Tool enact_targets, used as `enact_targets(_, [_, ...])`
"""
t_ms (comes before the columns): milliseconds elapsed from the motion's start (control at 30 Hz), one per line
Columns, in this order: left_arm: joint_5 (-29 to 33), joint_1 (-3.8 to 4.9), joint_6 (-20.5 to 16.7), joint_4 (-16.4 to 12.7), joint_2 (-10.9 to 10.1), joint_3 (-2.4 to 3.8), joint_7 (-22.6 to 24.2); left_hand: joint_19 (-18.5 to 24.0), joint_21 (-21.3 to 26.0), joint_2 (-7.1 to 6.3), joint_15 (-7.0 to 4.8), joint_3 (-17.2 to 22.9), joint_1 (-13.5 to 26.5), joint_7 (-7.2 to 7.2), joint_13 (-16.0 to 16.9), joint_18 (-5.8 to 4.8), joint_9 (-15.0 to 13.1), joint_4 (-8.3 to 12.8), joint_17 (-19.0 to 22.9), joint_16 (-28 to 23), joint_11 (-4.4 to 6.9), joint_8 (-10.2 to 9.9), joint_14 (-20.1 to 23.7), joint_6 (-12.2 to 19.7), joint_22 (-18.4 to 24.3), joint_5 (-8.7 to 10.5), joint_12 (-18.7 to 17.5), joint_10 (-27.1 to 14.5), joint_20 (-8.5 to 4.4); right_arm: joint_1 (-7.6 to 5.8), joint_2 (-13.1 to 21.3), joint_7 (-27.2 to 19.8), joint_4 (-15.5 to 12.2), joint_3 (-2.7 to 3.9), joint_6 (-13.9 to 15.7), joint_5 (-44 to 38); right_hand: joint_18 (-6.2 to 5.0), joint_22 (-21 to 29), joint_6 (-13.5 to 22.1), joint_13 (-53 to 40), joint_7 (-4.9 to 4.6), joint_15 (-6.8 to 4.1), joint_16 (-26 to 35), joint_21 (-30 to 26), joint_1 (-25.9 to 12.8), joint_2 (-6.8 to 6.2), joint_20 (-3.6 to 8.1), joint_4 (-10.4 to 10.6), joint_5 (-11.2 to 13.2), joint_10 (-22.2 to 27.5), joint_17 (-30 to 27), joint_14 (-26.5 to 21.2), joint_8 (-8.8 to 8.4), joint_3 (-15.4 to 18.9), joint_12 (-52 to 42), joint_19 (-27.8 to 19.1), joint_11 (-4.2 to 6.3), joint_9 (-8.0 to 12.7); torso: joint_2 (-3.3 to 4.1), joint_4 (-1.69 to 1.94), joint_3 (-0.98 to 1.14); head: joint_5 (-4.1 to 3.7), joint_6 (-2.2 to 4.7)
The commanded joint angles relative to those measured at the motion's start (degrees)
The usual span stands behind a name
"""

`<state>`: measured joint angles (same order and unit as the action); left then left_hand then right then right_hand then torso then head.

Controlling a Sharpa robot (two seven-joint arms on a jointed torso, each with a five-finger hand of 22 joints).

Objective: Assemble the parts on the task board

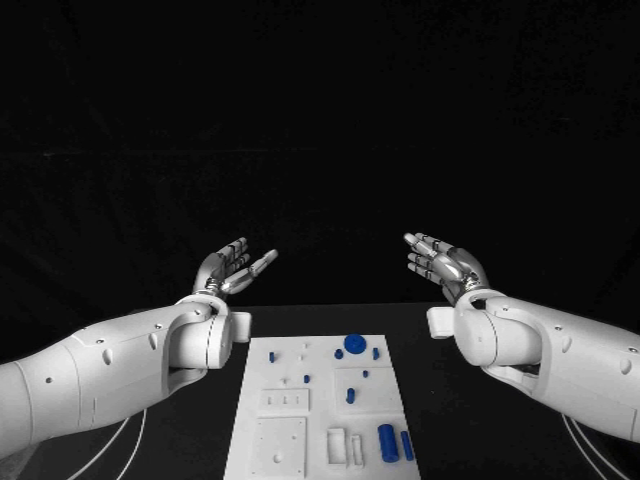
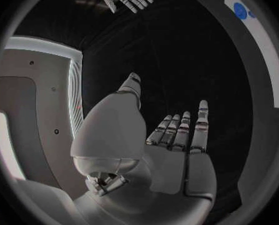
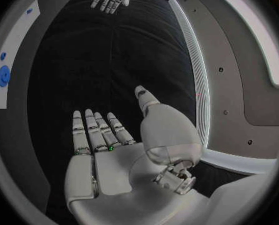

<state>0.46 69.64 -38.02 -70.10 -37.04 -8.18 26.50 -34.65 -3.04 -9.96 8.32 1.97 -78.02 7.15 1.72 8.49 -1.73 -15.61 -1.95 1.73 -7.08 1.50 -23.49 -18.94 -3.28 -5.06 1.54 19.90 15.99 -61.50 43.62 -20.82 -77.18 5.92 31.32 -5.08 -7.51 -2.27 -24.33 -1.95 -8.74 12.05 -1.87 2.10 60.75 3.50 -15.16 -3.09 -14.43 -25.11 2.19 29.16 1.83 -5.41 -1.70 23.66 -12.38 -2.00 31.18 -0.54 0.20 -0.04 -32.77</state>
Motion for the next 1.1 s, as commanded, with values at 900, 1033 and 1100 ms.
enact_targets(900, [-1.46, 2.84, 12.94, 3.90, 0.13, -1.85, -2.74, -17.45, -6.46, 10.89, 1.14, -1.53, -2.70, 3.29, 1.60, -2.37, -1.37, 15.76, -1.69, 2.01, -2.83, 1.77, -35.92, -26.09, -1.92, -0.62, 1.64, 35.72, -6.32, -0.81, -3.96, 9.08, 11.68, 2.99, -19.90, -38.72, 0.76, -1.69, -30.00, -1.35, -0.43, -2.83, -1.77, 3.91, 12.75, -0.02, 4.78, -9.05, 0.69, -32.34, 1.45, 31.72, 1.71, -1.22, -1.60, 26.32, 2.84, -1.42, -0.05, -0.14, -0.09, 2.13, -2.80])
enact_targets(1033, [-2.89, 3.05, 14.17, 2.13, -1.10, -1.85, -3.05, -20.57, -8.53, 12.23, -0.92, -1.15, -4.18, 2.11, 1.65, -3.60, -1.89, 17.83, -2.06, 2.31, -1.05, 2.36, -41.46, -35.87, -2.37, -0.83, 1.75, 42.26, -8.81, -0.79, -5.14, 8.96, 12.18, 2.99, -19.78, -51.20, 2.35, -1.50, -35.20, -1.40, 0.19, -4.90, -1.53, 4.16, 10.11, -0.82, 7.42, -11.50, 0.39, -36.99, 1.54, 36.77, 1.65, -6.20, -1.64, 31.09, 4.36, -1.54, 0.38, -0.03, -0.14, 2.34, -3.29])
enact_targets(1100, [-3.48, 3.32, 14.51, 1.05, -1.73, -1.85, -3.12, -21.73, -9.38, 12.84, -1.97, -0.40, -5.09, 1.20, 1.76, -3.69, -2.27, 18.51, -2.36, 2.97, 0.20, 3.14, -43.59, -38.62, -2.68, -0.93, 2.04, 45.52, -9.70, -0.79, -5.58, 9.11, 12.15, 2.99, -19.58, -56.61, 2.38, -1.61, -36.58, -1.41, 0.63, -5.57, -1.73, 4.37, 9.76, -1.10, 8.05, -12.24, 0.43, -38.80, 1.73, 38.25, 1.86, -7.74, -1.60, 32.41, 5.03, -1.71, 0.75, 0.06, -0.17, 2.42, -3.37])
